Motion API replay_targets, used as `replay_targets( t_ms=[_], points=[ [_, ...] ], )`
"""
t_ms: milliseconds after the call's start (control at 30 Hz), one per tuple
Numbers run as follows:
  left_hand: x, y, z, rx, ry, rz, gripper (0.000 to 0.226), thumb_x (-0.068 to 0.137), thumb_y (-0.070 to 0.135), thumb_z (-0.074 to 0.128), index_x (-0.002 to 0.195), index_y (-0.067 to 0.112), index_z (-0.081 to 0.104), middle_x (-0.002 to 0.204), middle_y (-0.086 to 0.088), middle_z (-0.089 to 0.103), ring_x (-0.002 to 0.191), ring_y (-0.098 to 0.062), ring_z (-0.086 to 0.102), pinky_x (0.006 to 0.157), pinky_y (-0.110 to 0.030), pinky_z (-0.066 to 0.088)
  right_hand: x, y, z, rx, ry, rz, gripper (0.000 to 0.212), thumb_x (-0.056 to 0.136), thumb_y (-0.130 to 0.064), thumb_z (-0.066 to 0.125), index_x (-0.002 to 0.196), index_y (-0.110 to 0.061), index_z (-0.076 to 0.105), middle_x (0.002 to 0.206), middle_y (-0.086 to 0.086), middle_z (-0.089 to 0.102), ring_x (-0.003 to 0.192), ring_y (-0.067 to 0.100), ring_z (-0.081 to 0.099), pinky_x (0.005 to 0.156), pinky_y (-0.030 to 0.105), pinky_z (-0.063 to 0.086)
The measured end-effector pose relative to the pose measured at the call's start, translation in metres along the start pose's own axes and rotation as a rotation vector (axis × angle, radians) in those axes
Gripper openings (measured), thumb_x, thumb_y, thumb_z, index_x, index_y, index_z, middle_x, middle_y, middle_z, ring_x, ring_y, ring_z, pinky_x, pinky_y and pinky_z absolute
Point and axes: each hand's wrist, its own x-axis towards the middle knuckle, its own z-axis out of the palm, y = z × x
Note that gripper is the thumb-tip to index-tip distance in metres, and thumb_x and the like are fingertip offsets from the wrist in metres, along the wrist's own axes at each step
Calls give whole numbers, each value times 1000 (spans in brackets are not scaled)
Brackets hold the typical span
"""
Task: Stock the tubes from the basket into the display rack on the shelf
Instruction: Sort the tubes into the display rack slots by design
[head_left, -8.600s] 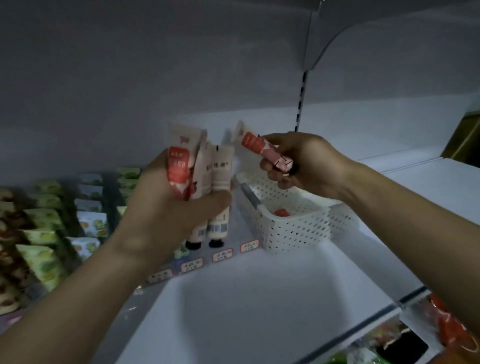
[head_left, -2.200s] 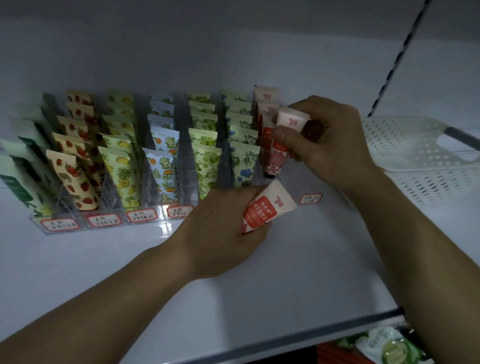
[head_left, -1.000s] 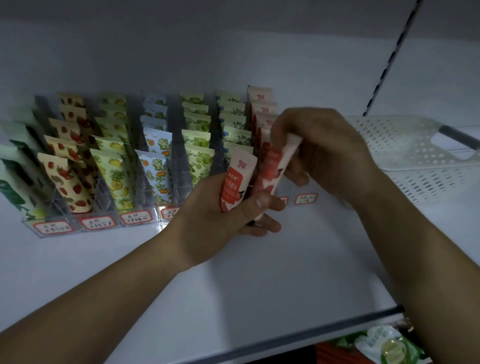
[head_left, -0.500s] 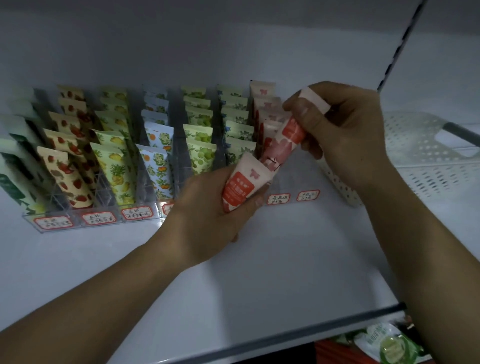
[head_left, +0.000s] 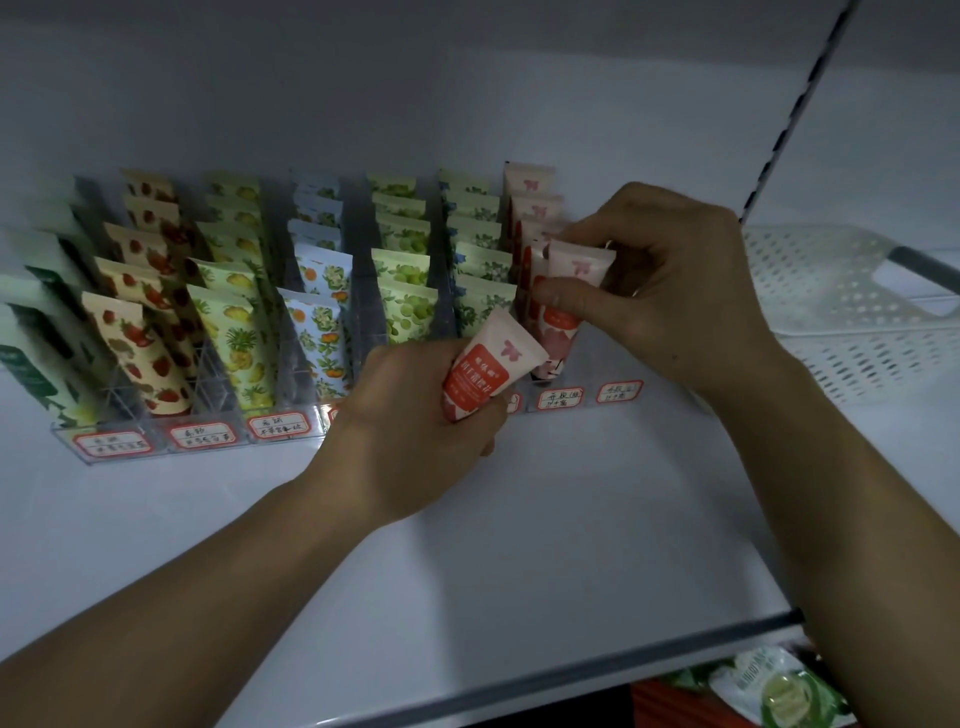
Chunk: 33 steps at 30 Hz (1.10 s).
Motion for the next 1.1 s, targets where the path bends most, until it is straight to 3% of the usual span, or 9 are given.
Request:
replay_targets(
  t_ms=[100, 233, 367, 467, 567, 667, 833, 1033, 1100],
  points=[
    [1, -3, 2, 18, 11, 24, 32, 89, 25, 70, 60, 18, 58, 55, 4, 63, 50, -11, 61, 48, -26, 45, 1, 0, 0, -47, -6, 3, 39, 79, -41, 80, 92, -4, 77, 80, 8, 69, 69, 20, 63, 62, 35, 51],
    [0, -7, 5, -26, -19, 11, 44, 89, 24, 71, 53, 26, 45, 51, 10, 53, 43, -8, 47, 43, -16, 29, 1, -3, 1, -5, -74, 121, 39, 77, -40, 82, 88, -4, 73, 77, 7, 70, 64, 21, 67, 60, 45, 55],
    [1, -9, 8, -98, -29, -9, 34, 89, 27, 72, 59, 26, 56, 51, 4, 52, 44, -7, 43, 45, -25, 33, 2, -9, 0, -5, -206, 198, 32, 76, -36, 86, 85, -9, 72, 75, -1, 72, 62, 11, 68, 64, 40, 58],
    [0, -6, 7, -185, -86, 2, 20, 89, 26, 72, 76, 12, 65, 62, -7, 60, 55, -20, 56, 53, -39, 45, 2, -12, -1, -30, -229, 220, 30, 76, -37, 86, 86, -13, 71, 74, -4, 72, 58, 8, 67, 63, 33, 57],
    [-2, 0, 5, -467, -232, 2, 8, 85, 10, 56, 93, 10, 59, 66, -5, 53, 58, -17, 47, 52, -27, 39, 2, -16, -3, -26, -252, 264, 29, 77, -36, 85, 86, -14, 69, 74, -4, 72, 50, 7, 66, 57, 30, 56],
    [-3, 2, 5, -772, -339, 27, 26, 84, -5, 38, 102, 11, 49, 78, -16, 48, 65, -24, 44, 58, -33, 37, 4, -17, -4, -23, -277, 277, 28, 78, -36, 85, 87, -17, 67, 75, -5, 72, 45, 6, 63, 54, 33, 57],
    [-4, 4, 6, -784, -336, 26, 37, 95, 3, 44, 130, 16, 42, 103, -23, 58, 90, -34, 65, 77, -47, 56, -4, -18, -3, -127, -197, 141, 40, 87, -42, 73, 118, -22, 58, 52, -10, 52, 43, 3, 48, 50, 28, 45],
    [-3, 9, 7, -785, -305, 29, 32, 94, 9, 53, 125, 17, 53, 106, -17, 67, 100, -29, 72, 82, -40, 60, -8, -16, -4, 278, -53, 77, 29, 102, -20, 47, 107, -3, 70, 56, 0, 59, 43, 10, 47, 47, 20, 34],
    [-4, 10, 7, -788, -303, 7, 26, 94, 12, 54, 120, 15, 58, 103, -12, 72, 100, -26, 72, 82, -38, 61, -8, -16, -4, 376, -89, 62, 29, 102, -9, 44, 108, 2, 70, 68, -18, 67, 51, 1, 57, 49, 12, 37]
  ],
)
